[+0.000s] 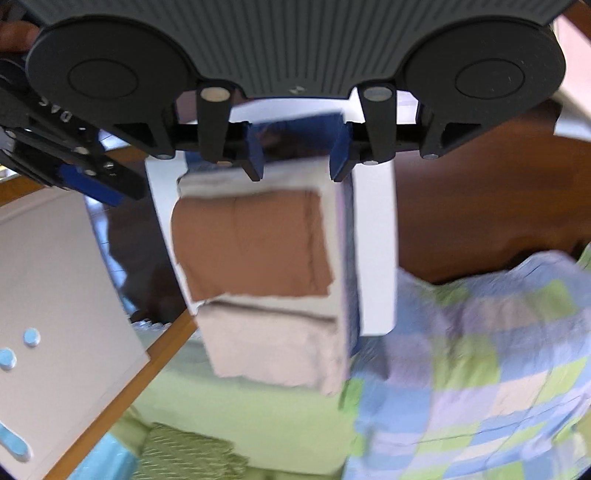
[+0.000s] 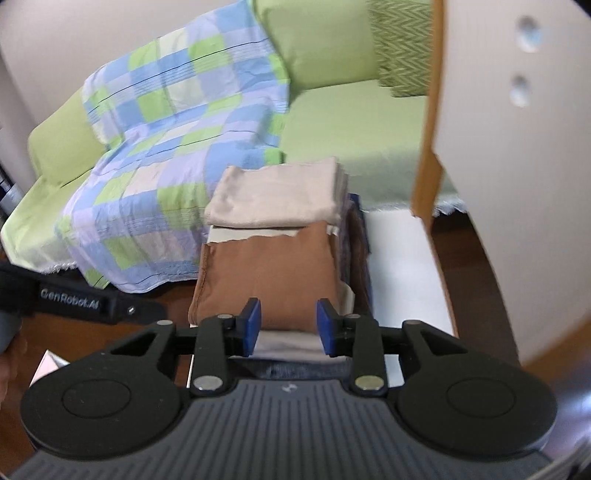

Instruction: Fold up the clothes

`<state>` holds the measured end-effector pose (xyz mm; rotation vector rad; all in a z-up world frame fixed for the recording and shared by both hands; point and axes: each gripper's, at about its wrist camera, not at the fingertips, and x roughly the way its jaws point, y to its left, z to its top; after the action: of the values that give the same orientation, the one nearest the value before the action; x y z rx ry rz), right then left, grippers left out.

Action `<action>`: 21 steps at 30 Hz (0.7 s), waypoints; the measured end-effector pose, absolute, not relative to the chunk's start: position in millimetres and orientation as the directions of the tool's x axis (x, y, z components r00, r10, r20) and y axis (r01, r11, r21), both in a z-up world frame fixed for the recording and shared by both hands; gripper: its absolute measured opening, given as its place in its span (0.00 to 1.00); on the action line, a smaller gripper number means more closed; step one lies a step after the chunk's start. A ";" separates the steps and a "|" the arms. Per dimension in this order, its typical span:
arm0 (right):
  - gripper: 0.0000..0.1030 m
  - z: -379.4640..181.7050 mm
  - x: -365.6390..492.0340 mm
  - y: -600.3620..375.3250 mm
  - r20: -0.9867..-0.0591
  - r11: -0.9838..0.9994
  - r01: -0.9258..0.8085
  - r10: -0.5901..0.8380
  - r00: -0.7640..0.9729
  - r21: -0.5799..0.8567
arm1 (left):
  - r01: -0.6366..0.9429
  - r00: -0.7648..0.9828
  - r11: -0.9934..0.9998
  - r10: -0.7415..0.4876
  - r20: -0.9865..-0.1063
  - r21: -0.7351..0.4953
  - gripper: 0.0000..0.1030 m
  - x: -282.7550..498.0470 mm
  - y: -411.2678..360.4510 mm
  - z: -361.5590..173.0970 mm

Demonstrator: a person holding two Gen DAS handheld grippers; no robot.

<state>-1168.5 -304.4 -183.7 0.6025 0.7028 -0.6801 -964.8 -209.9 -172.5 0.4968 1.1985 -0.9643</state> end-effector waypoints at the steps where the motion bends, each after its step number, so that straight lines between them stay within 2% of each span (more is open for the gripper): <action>1: 0.30 -177.7 -1173.5 -295.5 -0.741 0.616 0.742 -0.362 0.566 0.265 | 0.832 0.061 0.534 -0.354 -0.933 -0.148 0.47 -967.7 -202.0 -168.1; 10: 0.48 -119.1 -1200.3 -202.8 -0.691 0.592 0.774 -0.463 0.555 0.226 | 0.868 0.097 0.482 -0.399 -0.912 -0.119 0.51 -1002.8 -122.0 -109.2; 12: 0.57 -101.8 -1206.5 -179.6 -0.674 0.593 0.776 -0.485 0.558 0.216 | 0.875 0.112 0.472 -0.414 -0.903 -0.108 0.53 -1011.1 -103.0 -92.0; 16: 0.60 -71.9 -1219.2 -144.8 -0.652 0.591 0.780 -0.510 0.560 0.208 | 0.882 0.153 0.465 -0.435 -0.887 -0.075 0.58 -1026.0 -70.9 -59.8; 21: 0.71 -42.8 -1234.3 -115.4 -0.645 0.595 0.777 -0.516 0.564 0.204 | 0.891 0.193 0.453 -0.433 -0.880 -0.028 0.64 -1045.1 -45.9 -26.1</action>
<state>-1234.3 -115.4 -42.8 0.5078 0.5716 -0.8000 -1045.1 -45.9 -26.1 0.5689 0.9773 -1.0025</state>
